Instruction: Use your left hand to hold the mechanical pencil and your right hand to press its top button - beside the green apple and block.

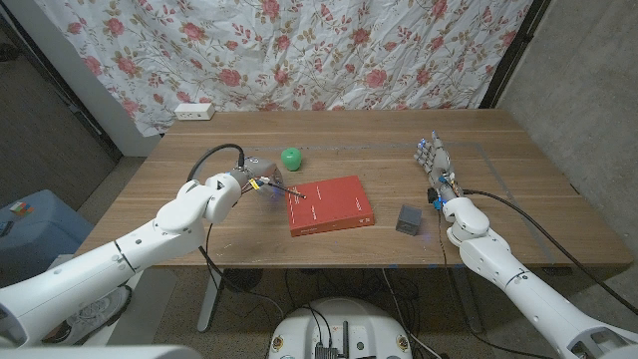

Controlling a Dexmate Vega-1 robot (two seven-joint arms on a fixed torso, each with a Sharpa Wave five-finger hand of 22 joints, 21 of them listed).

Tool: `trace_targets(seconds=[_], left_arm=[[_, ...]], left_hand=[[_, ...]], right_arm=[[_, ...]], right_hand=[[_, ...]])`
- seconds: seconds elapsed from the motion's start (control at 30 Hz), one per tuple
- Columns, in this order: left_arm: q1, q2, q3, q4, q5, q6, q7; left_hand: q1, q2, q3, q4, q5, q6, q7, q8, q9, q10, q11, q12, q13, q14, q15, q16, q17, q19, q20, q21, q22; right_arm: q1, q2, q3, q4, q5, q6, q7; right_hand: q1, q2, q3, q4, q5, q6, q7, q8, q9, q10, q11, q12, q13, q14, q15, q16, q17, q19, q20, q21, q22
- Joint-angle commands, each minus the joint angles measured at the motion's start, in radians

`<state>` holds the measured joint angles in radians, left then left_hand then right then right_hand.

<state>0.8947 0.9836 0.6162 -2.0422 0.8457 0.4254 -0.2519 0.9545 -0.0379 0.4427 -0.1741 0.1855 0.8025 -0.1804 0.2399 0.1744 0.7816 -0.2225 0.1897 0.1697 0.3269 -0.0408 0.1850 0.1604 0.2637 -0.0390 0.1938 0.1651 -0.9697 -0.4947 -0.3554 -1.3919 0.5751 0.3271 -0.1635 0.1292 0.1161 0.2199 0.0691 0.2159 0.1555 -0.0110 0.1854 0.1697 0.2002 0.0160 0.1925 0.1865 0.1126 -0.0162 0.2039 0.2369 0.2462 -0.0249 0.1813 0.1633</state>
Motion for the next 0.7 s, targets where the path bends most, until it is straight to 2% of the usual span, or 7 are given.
trace_targets(seconds=[0.03,0.3,0.7], left_arm=[[0.02,-0.007,-0.004,-0.005,0.016,0.017,0.045],[0.027,-0.01,-0.004,-0.006,0.024,0.029,0.057],[0.025,-0.018,0.007,0.007,0.039,0.036,0.06]], left_hand=[[0.022,0.002,-0.003,0.0,0.005,0.022,0.005,0.004,0.005,0.026,0.002,0.008,0.004,0.021,-0.168,0.002,0.006,0.019,-0.068,0.006,0.004],[0.044,0.009,-0.011,0.0,0.004,0.073,0.023,0.007,0.006,0.08,0.001,0.011,0.004,0.052,-0.172,0.002,0.007,0.043,-0.072,0.007,0.004],[0.062,0.016,-0.013,-0.001,0.005,0.103,0.016,0.008,0.007,0.109,0.001,0.01,0.004,0.068,-0.175,0.001,0.007,0.057,-0.073,0.008,0.004]], right_arm=[[-0.001,0.002,-0.002,-0.002,-0.003,-0.001,-0.003],[0.0,0.003,-0.002,0.0,-0.004,0.001,-0.004],[-0.003,0.003,-0.001,-0.002,-0.003,0.0,-0.006]], right_hand=[[-0.009,0.001,0.006,-0.001,0.004,0.013,-0.001,0.007,0.004,0.007,-0.001,0.004,0.001,0.011,-0.004,0.005,-0.001,0.007,0.006,0.005,0.002],[-0.01,0.002,0.008,-0.002,0.004,0.02,-0.001,0.008,0.004,0.009,-0.003,0.004,0.001,0.014,-0.004,0.006,-0.002,0.009,0.005,0.005,0.002],[-0.012,0.003,0.012,-0.002,0.005,0.026,-0.002,0.008,0.004,0.013,-0.004,0.005,0.001,0.016,-0.004,0.007,-0.004,0.011,0.005,0.006,0.002]])
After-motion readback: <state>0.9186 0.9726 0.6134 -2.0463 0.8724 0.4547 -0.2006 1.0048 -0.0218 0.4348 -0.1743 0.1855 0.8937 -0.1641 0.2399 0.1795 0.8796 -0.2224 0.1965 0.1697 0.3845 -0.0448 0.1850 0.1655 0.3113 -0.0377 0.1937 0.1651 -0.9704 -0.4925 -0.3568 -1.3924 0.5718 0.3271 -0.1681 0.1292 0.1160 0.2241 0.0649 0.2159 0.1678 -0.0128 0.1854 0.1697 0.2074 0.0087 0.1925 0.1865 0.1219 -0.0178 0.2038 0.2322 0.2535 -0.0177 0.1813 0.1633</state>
